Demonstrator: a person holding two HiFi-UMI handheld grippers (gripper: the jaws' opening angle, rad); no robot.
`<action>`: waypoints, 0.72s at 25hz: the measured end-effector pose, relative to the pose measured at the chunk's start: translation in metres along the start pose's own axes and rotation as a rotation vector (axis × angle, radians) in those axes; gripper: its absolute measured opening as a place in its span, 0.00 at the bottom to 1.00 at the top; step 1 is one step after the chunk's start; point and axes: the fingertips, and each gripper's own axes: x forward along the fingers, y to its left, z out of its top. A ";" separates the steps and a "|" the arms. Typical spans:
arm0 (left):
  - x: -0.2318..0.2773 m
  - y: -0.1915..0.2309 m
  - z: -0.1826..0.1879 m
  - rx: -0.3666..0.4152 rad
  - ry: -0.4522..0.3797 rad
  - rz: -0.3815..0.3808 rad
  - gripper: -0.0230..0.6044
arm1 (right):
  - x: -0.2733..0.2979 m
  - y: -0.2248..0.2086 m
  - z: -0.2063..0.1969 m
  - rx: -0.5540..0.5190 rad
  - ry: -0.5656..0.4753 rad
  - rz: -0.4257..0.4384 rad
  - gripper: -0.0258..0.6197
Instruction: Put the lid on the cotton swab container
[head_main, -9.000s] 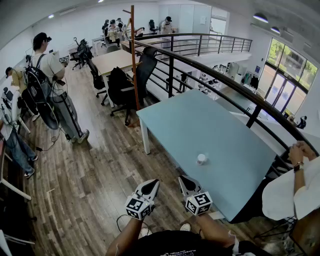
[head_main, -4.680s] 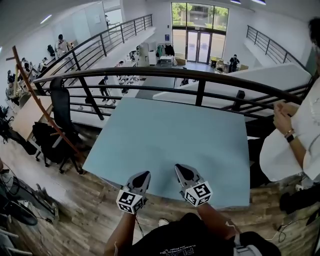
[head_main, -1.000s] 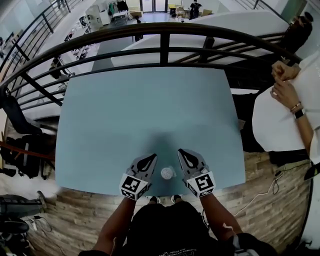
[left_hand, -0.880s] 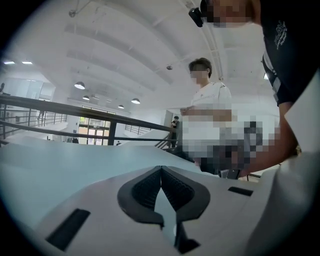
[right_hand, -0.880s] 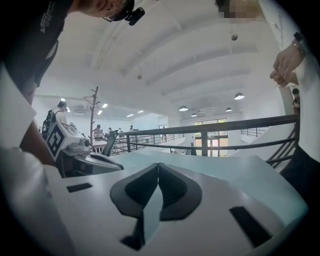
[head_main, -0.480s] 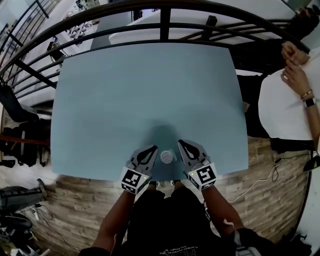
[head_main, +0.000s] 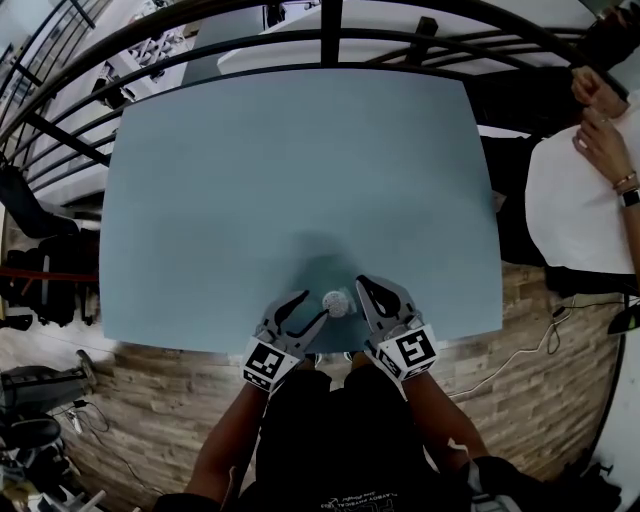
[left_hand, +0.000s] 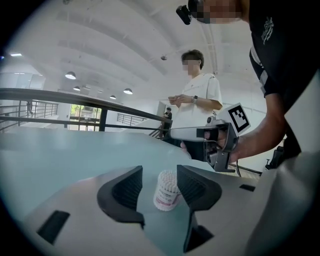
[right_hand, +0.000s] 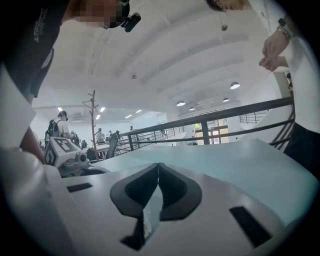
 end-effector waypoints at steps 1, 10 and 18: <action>-0.001 -0.002 -0.002 0.007 0.005 -0.007 0.40 | 0.000 0.000 0.002 0.004 -0.006 -0.001 0.07; 0.011 -0.021 -0.023 0.098 0.046 -0.093 0.56 | -0.006 -0.003 -0.009 0.032 -0.003 -0.007 0.07; 0.024 -0.026 -0.038 0.180 0.109 -0.150 0.58 | -0.006 0.004 -0.009 0.062 -0.012 0.006 0.07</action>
